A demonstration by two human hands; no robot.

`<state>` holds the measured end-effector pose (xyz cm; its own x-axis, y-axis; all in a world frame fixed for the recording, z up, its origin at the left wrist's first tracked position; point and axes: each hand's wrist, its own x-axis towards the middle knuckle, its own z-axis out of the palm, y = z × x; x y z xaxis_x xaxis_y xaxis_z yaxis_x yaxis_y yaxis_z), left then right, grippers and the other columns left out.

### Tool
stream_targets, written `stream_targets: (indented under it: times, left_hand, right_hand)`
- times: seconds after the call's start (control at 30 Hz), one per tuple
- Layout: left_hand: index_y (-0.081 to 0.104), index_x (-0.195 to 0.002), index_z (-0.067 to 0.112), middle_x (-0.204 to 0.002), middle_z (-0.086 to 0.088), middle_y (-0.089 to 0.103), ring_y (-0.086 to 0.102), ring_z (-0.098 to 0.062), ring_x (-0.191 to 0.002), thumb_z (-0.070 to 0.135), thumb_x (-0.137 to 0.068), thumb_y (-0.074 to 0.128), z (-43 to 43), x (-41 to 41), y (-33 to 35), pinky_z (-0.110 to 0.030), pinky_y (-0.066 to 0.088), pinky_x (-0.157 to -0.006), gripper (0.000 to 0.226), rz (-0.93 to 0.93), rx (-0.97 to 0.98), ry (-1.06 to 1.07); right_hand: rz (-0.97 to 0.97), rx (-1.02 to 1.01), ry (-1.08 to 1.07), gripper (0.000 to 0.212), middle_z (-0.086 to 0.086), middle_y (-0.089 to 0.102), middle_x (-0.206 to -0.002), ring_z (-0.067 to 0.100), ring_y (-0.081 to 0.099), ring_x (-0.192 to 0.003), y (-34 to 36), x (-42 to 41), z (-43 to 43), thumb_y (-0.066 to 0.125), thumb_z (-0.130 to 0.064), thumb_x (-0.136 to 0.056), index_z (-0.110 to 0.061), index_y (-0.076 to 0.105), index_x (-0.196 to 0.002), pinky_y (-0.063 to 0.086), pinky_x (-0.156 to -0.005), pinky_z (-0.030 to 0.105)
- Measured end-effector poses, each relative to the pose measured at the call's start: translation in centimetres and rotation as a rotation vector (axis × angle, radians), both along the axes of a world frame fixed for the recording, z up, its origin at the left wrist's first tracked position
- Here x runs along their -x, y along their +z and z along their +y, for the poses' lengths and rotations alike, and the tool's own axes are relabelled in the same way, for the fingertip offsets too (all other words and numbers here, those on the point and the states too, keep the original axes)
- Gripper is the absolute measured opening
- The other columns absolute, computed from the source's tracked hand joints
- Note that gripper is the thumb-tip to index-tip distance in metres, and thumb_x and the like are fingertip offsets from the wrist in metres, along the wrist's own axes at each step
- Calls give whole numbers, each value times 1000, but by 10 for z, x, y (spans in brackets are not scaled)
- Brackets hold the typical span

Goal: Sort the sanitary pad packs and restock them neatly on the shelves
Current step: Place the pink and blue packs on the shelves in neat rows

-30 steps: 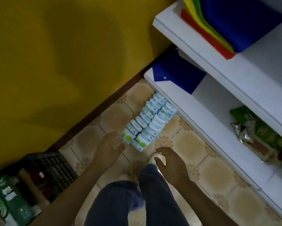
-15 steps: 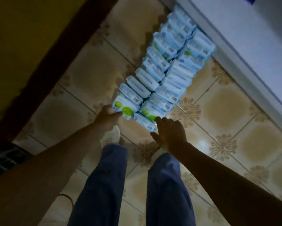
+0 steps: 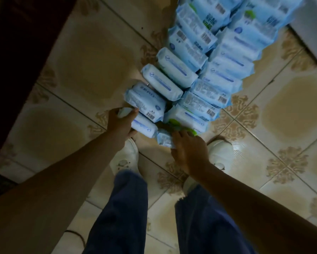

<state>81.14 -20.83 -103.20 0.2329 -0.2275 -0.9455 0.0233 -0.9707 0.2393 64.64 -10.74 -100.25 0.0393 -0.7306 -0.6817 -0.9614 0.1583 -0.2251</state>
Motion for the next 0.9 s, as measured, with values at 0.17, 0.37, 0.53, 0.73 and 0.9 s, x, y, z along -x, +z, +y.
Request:
stream_targets:
  times: [0.17, 0.37, 0.53, 0.73, 0.9]
  left_hand:
    - [33, -142, 21, -133, -12, 52, 61, -25, -105, 14, -86, 69, -5, 2, 4, -29, 55, -52, 67, -22, -13, 28]
    - [31, -142, 22, -130, -8, 52, 59, -26, -110, 19, -83, 74, -30, 28, 2, -33, 53, -67, 73, -17, -9, -1]
    - [37, -139, 14, -133, -15, 51, 58, -33, -113, 13, -84, 72, -30, 25, -4, -46, 55, -86, 65, -93, 28, -116]
    - [33, -143, 23, -134, -17, 47, 56, -36, -114, 8, -87, 61, -13, 9, 14, -52, 52, -92, 64, -83, 49, -203]
    - [37, -139, 19, -127, -13, 51, 56, -35, -113, 6, -87, 61, -9, 5, 54, -50, 52, -91, 59, -69, 56, -231]
  right_hand:
    - [-52, 28, -67, 46, 9, 67, -91, 28, 65, -77, 14, 8, -10, 74, -22, -74, -10, 60, -116, 49, -56, 34]
    - [-34, -20, -49, 41, 2, 56, -118, 22, 57, -105, 11, 7, -30, 56, -29, -90, -16, 43, -128, 48, -76, 36]
    - [-46, -30, -95, 35, 3, 58, -115, 25, 61, -100, 6, 1, -30, 55, -23, -90, -15, 43, -122, 36, -69, 30]
    - [-91, -21, -63, 50, 4, 60, -117, 24, 62, -101, 23, 6, -24, 53, -25, -92, -18, 35, -139, 49, -75, 35]
    - [-44, -8, 34, 38, 2, 59, -109, 21, 61, -96, 60, 17, -31, 49, -36, -95, -17, 42, -127, 36, -65, 28]
